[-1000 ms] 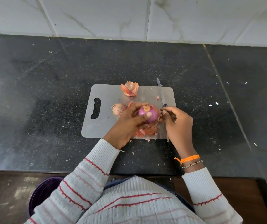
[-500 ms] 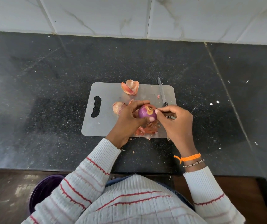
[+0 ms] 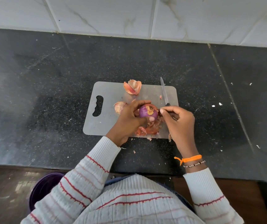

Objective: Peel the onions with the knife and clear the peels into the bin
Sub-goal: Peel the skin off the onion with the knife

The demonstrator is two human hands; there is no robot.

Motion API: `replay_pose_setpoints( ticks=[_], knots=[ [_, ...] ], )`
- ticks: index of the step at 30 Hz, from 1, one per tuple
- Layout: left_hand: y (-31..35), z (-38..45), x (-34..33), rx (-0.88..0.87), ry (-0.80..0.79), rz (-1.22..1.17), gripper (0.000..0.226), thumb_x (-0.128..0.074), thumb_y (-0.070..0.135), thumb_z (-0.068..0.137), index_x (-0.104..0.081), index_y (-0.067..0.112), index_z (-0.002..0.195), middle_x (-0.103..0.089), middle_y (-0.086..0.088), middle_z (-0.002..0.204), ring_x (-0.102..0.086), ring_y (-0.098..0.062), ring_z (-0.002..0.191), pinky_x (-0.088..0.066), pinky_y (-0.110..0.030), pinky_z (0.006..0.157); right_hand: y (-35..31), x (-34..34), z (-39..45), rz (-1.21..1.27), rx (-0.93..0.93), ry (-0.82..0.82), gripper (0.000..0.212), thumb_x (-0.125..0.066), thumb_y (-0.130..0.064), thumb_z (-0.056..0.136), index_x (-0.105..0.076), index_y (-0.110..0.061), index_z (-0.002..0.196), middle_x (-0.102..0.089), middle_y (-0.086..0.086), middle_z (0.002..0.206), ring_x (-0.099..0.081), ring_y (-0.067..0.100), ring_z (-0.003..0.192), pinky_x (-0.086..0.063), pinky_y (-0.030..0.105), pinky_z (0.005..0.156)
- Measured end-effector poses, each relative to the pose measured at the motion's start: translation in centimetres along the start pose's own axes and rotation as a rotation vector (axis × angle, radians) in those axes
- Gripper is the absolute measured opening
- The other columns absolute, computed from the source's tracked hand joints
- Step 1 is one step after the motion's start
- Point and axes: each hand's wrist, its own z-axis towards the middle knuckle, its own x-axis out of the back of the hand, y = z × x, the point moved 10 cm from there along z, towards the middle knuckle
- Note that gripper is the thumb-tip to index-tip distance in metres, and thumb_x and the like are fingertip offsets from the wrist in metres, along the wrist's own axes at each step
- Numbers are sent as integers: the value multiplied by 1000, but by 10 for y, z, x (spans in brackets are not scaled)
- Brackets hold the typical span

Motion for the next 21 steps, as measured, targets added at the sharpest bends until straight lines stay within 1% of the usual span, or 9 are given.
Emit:
replay_pose_setpoints(
  ticks=[2, 4, 7, 13, 16, 19, 21],
  knots=[
    [2, -1, 1, -13, 20, 1, 52, -76, 0, 72, -57, 20, 116, -58, -5, 120, -58, -16, 109, -55, -33, 89, 1, -3, -2, 45, -27, -11, 6, -68, -15, 84, -72, -16, 88, -69, -6, 80, -66, 4, 78, -52, 15, 69],
    [4, -3, 0, -26, 30, -2, 52, -76, 0, 72, -56, 18, 116, -58, -3, 119, -58, -15, 108, -55, -28, 86, 3, -4, -2, 73, -46, -3, 8, -72, -19, 81, -72, -16, 88, -70, -4, 82, -66, 5, 79, -52, 16, 68],
    [4, -4, -1, -35, 44, -1, 55, -77, -1, 70, -55, 17, 117, -57, -2, 118, -58, -14, 106, -56, -26, 83, 2, -3, -1, 70, -22, 26, 6, -73, -15, 79, -72, -12, 85, -69, -3, 82, -64, 4, 81, -50, 16, 72],
    [5, -6, 0, -42, 37, -10, 53, -77, 0, 71, -56, 22, 114, -58, -2, 118, -58, -14, 107, -55, -28, 84, -2, -2, -3, 66, 21, 32, 4, -71, -8, 80, -72, -9, 84, -68, -2, 81, -64, 3, 81, -50, 12, 70],
    [3, -5, 3, -35, 47, -17, 52, -78, 1, 70, -57, 24, 113, -59, -2, 118, -58, -16, 109, -55, -32, 86, -6, -3, -2, 49, 47, 37, 4, -72, -7, 80, -72, -8, 84, -68, 1, 81, -64, 2, 80, -49, 9, 68],
    [3, -4, 4, -42, 56, 9, 51, -78, 2, 70, -57, 24, 112, -60, -1, 116, -59, -16, 108, -55, -35, 88, -8, -4, -1, 8, 36, 41, 5, -72, -8, 79, -72, -8, 84, -68, -2, 79, -64, 0, 76, -48, 7, 65],
    [4, -4, 4, -43, 59, 11, 51, -78, 2, 71, -57, 23, 112, -60, -1, 115, -59, -15, 106, -55, -35, 87, -7, -6, -1, -13, 21, 41, 6, -72, -7, 79, -72, -8, 84, -68, -4, 77, -64, -3, 75, -49, 7, 64]
  ],
)
